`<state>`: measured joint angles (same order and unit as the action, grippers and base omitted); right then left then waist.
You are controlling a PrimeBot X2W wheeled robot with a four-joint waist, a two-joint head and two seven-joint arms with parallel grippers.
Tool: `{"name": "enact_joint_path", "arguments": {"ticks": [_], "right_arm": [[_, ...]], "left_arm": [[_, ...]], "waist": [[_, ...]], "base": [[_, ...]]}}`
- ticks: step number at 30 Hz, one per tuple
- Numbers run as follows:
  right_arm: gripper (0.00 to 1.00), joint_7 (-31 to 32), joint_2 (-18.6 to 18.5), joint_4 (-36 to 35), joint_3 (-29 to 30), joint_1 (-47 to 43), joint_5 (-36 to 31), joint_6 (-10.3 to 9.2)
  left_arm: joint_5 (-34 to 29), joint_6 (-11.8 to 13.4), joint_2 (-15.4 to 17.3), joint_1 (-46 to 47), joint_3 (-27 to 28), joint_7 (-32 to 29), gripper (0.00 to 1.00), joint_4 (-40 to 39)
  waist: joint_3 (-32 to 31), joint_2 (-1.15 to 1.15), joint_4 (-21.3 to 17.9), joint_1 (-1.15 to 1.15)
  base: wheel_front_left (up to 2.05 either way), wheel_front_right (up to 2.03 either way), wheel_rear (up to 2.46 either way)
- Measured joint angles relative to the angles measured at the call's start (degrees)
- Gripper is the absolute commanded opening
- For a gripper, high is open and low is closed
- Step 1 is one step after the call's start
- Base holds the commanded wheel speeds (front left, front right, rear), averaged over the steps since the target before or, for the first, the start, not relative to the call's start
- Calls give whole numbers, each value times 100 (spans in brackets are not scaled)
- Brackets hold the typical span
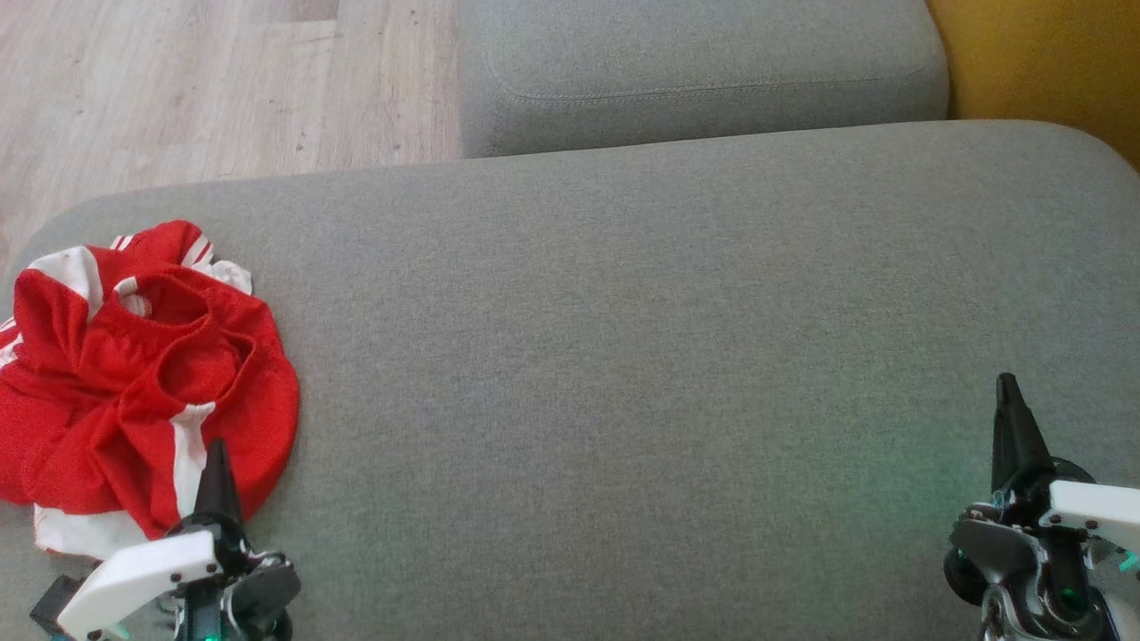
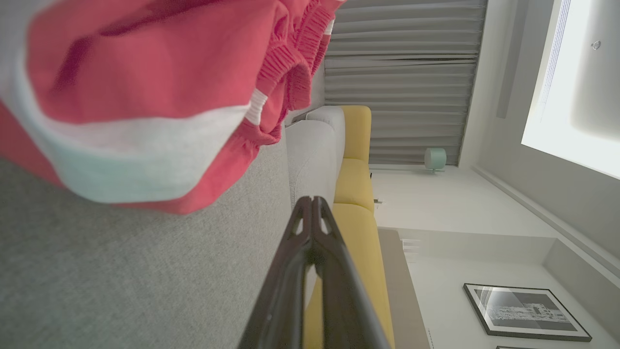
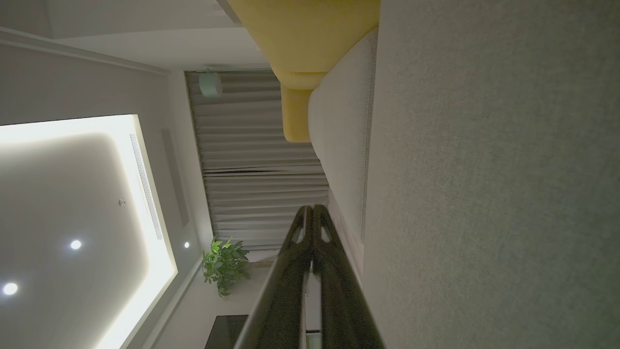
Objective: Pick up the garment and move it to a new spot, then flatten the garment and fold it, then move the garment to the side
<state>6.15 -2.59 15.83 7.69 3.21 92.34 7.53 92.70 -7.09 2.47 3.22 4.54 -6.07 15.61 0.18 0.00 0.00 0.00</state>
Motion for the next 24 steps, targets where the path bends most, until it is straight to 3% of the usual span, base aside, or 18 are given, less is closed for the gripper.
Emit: {"name": "enact_joint_path", "arguments": {"ticks": [24], "right_arm": [[0,0,0,0,0,0,0,0]], "left_arm": [[0,0,0,0,0,0,0,0]], "waist": [[0,0,0,0]], "base": [[0,0,0]]}}
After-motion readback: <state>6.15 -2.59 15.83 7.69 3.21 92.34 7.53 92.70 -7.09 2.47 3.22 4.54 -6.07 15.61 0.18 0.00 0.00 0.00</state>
